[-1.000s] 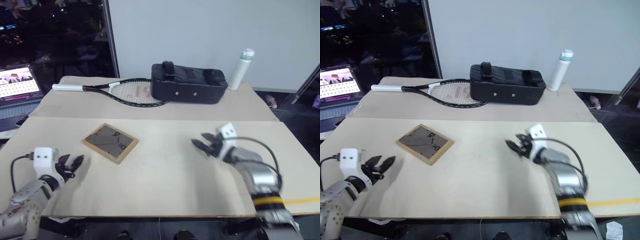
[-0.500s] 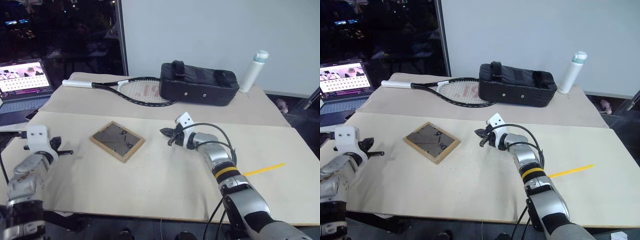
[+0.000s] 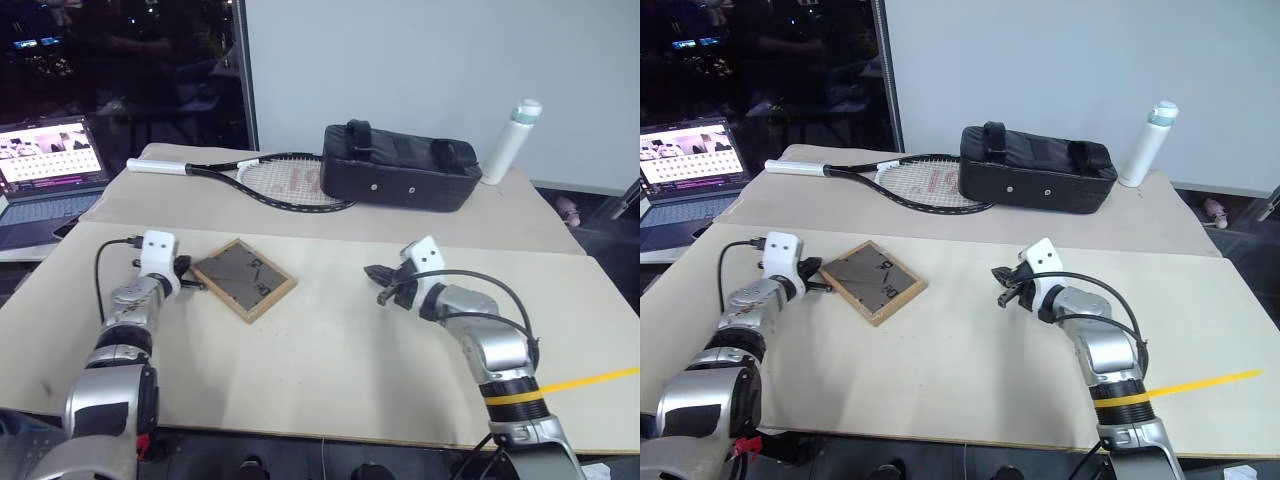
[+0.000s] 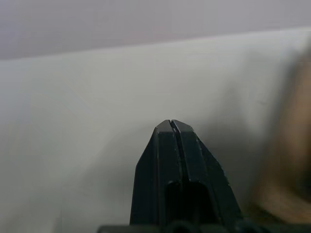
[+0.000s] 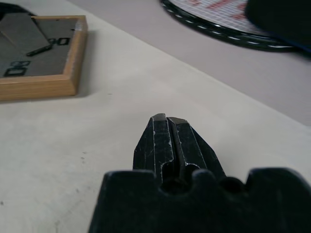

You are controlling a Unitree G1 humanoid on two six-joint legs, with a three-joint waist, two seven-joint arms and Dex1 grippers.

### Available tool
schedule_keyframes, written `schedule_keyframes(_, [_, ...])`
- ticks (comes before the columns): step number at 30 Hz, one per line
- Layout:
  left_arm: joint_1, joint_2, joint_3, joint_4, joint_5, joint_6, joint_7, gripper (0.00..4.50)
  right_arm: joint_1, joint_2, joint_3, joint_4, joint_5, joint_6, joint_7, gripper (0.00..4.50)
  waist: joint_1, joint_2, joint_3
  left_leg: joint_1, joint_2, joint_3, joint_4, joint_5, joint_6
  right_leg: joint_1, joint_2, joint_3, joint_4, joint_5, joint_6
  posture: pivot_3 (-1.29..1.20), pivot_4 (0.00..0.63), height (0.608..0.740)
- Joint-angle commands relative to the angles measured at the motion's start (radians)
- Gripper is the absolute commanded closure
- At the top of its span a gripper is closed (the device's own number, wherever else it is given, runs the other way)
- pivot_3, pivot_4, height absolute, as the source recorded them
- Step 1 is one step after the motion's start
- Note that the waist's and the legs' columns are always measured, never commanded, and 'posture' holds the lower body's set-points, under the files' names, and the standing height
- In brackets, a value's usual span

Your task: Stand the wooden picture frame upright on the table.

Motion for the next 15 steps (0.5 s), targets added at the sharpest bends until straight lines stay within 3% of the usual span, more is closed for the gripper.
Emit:
schedule_keyframes(1, [-0.057, -0.051, -0.031, 0.008, 0.024, -0.05, -0.082, 4.5, 0.01, -0.033, -0.054, -0.069, 0.028, 0.023, -0.017, 4.48, 0.007, 0.0, 0.0, 0.0, 0.0, 0.0, 0.0, 0.0, 0.0, 0.0, 0.0, 0.0, 0.0, 0.0, 0.0, 0.0, 0.15, 0.721])
schedule_keyframes(9, [-0.136, -0.182, -0.074, 0.042, 0.064, -0.064, -0.125, 4.5, 0.0, -0.061, -0.035, -0.039, 0.02, -0.006, -0.014, 4.48, 0.015, 0.0, 0.0, -0.001, 0.0, 0.0, 0.0, 0.0, 0.0, 0.0, 0.0, 0.0, -0.001, 0.0, 0.0, 0.0, 0.15, 0.721])
schedule_keyframes(15, [-0.173, -0.248, -0.096, 0.052, 0.092, -0.073, -0.126, 4.5, -0.071, -0.05, -0.006, 0.15, -0.012, -0.111, -0.002, 4.48, 0.013, 0.0, 0.0, -0.001, -0.001, 0.0, 0.001, 0.0, 0.0, 0.0, 0.0, 0.0, -0.001, 0.0, 0.0, 0.0, 0.15, 0.721])
